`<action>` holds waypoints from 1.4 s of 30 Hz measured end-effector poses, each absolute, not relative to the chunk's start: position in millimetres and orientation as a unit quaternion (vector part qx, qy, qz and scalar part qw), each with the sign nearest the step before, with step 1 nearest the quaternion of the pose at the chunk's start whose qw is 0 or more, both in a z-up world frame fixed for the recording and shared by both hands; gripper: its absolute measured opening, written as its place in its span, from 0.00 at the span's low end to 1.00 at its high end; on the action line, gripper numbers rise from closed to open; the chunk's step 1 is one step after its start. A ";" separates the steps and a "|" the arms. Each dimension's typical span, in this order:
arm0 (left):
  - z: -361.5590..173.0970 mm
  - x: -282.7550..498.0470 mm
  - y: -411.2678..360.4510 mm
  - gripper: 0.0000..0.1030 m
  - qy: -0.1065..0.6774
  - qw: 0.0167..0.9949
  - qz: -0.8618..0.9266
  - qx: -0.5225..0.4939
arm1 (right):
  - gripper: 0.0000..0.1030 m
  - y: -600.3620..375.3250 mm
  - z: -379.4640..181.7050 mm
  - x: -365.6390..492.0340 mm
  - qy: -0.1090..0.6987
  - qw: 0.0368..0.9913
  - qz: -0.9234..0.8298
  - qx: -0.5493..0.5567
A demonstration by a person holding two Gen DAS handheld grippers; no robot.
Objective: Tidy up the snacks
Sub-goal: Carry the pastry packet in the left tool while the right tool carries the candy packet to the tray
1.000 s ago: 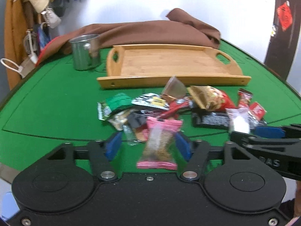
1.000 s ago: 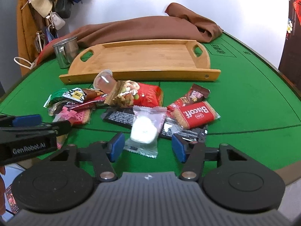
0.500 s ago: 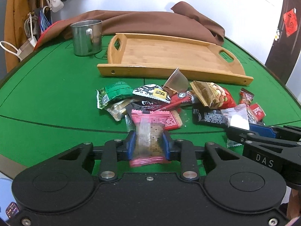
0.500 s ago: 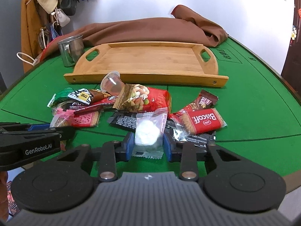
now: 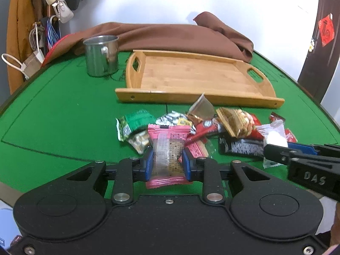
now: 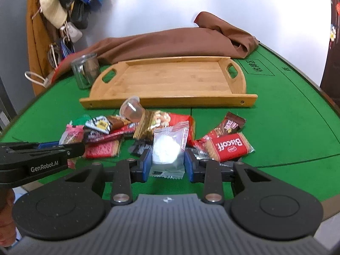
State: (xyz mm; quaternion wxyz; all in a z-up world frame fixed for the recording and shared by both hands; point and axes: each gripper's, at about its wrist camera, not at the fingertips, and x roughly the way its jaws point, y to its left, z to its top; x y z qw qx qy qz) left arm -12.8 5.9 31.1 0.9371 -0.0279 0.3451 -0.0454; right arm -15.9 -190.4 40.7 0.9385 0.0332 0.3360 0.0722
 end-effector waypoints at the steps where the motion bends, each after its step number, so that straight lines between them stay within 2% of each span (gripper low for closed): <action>1: 33.1 -11.5 5.8 0.26 0.342 0.938 -0.044 -0.025 | 0.36 -192.3 42.3 -14.6 0.335 0.939 0.072 0.037; 8: 46.5 13.2 16.4 0.25 0.355 0.928 -0.087 -0.067 | 0.36 -204.9 52.9 -1.2 0.335 0.937 0.084 0.061; 20: 70.9 54.8 7.3 0.25 0.347 0.932 -0.087 -0.056 | 0.36 -222.7 69.5 41.1 0.343 0.931 0.092 0.081; 42: 82.4 178.0 -25.9 0.25 0.394 0.914 -0.080 -0.048 | 0.36 -247.7 71.1 153.9 0.394 0.912 0.062 0.090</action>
